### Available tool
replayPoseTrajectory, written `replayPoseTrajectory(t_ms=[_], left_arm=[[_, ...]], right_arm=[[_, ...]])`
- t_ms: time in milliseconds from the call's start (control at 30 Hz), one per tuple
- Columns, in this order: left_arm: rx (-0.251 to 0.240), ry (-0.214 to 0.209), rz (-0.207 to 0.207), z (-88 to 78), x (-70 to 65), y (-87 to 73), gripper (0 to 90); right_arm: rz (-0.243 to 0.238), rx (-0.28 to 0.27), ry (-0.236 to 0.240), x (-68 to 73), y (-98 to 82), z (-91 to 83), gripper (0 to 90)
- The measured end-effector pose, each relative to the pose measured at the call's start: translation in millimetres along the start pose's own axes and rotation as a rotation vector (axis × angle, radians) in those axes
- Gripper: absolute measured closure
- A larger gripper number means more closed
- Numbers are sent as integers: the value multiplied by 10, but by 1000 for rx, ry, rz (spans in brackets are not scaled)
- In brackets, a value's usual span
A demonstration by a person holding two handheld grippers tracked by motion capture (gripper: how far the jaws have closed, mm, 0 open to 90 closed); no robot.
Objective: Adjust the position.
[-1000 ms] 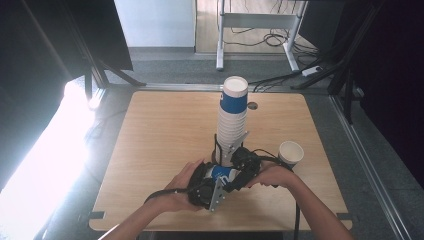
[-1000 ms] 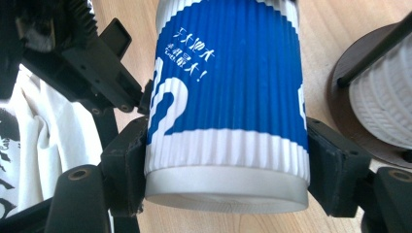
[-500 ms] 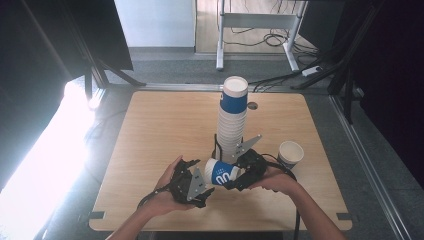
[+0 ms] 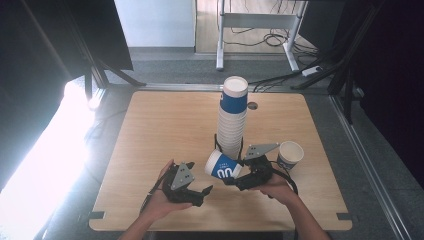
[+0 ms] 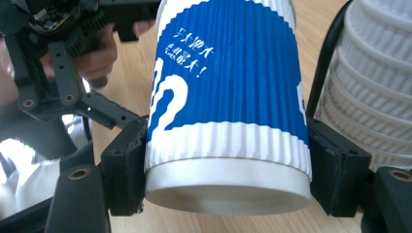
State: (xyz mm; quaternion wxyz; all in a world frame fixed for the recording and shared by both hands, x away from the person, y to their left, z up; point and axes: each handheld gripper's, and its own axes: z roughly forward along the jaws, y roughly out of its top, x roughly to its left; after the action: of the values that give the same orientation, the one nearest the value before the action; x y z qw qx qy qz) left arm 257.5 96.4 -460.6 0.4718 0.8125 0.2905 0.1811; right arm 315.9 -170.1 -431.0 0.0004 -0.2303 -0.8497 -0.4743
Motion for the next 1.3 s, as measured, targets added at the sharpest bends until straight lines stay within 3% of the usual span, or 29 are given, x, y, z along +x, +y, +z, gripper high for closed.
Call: replayPoseTrajectory(t_ms=[67,267,433,833,1300], left_arm=[[-14,-29,-55,0,25,-9,67],[-41,-87,-164,9,69,-53,67],[-67,-135,-248,18,108,-83,68],[-103,-201,-350,91,117,-55,69],[-119,-240,-402,132,104,-27,68]], right_arm=[[4,-41,-5,2,-42,10,273],[2,-161,-32,34,-156,32,273],[9,-220,-44,42,-240,60,273],[-1,-305,-76,78,-384,148,272],[-6,-357,-83,138,-415,161,272]])
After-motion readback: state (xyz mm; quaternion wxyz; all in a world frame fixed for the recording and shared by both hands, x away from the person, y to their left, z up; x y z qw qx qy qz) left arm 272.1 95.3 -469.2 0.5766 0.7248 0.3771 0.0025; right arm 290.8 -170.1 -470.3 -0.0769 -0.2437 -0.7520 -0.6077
